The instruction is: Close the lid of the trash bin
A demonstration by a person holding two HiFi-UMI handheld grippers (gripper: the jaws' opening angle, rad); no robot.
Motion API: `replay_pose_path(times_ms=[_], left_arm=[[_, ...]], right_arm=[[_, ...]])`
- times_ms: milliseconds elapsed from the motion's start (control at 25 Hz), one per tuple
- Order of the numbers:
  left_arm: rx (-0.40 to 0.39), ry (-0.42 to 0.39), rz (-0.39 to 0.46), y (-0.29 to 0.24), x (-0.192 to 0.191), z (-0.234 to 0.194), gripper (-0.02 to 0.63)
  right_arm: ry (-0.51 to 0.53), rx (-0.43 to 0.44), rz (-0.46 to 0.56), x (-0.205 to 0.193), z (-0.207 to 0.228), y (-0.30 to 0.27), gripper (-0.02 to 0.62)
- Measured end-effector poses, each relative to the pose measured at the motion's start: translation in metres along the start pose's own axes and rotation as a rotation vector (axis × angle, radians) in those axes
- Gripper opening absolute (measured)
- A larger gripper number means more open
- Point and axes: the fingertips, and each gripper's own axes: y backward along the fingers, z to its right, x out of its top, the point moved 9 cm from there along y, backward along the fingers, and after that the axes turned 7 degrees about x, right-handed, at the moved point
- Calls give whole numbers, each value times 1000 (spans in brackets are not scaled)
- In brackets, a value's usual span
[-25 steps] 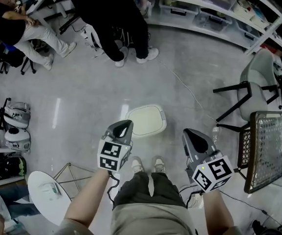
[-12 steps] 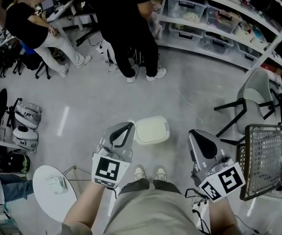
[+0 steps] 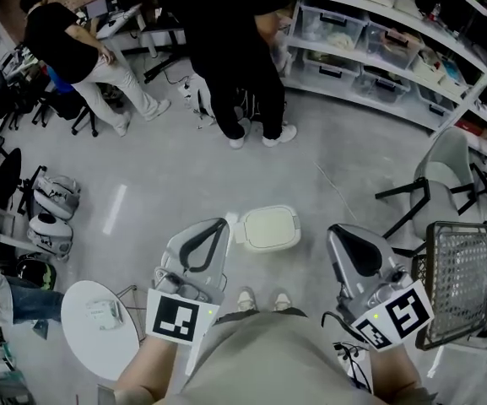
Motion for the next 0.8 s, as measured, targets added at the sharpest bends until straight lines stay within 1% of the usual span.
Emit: replay_pose_path(times_ms=[120, 360, 800], left_arm=[[4, 8, -12, 1, -1, -4, 3], [7, 16, -8, 1, -2, -13, 3], [0, 2, -7, 2, -8, -26, 3]], right_arm=[[-1, 3, -9, 1, 0, -6, 3], [8, 1, -12, 3, -5, -16, 3], [20, -14, -7, 2, -10, -27, 3]])
